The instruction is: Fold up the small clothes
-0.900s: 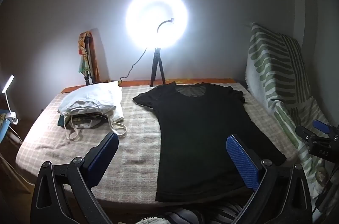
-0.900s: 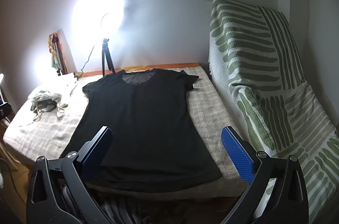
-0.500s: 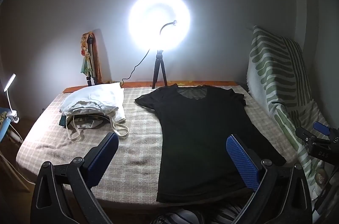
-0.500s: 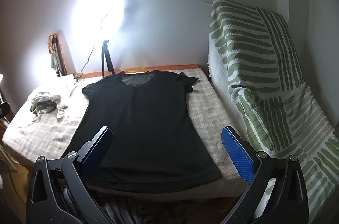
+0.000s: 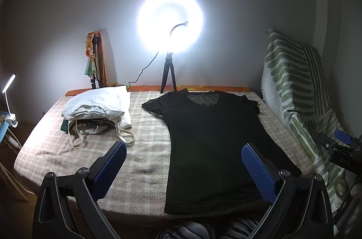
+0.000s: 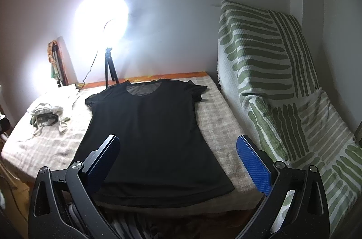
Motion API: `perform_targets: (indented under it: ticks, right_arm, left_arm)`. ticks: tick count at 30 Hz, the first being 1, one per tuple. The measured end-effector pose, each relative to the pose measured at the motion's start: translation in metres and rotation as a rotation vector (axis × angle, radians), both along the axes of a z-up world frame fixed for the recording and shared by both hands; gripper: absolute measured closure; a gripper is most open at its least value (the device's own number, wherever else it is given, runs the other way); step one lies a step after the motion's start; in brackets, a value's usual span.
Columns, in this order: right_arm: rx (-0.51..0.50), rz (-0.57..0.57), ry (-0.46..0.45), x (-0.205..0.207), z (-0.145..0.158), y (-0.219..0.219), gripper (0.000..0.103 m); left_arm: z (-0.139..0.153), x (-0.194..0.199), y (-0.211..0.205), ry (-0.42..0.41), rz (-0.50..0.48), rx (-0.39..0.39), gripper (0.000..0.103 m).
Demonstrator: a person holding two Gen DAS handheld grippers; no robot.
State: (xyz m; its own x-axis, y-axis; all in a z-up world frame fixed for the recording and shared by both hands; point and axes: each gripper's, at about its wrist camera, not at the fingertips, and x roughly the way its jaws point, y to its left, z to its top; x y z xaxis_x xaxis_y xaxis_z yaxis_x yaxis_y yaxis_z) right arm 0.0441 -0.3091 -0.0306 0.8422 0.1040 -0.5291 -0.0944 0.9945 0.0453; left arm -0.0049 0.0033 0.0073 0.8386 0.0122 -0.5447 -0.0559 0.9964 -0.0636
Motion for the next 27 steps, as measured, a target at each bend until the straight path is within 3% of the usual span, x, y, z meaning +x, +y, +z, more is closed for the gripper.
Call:
perform_targets:
  ticks: [27]
  right_arm:
    - [-0.032, -0.011, -0.023, -0.0008, 0.0061, 0.0044, 0.001]
  left_arm:
    - [-0.0061, 0.0, 0.0053, 0.012, 0.005, -0.022, 0.0]
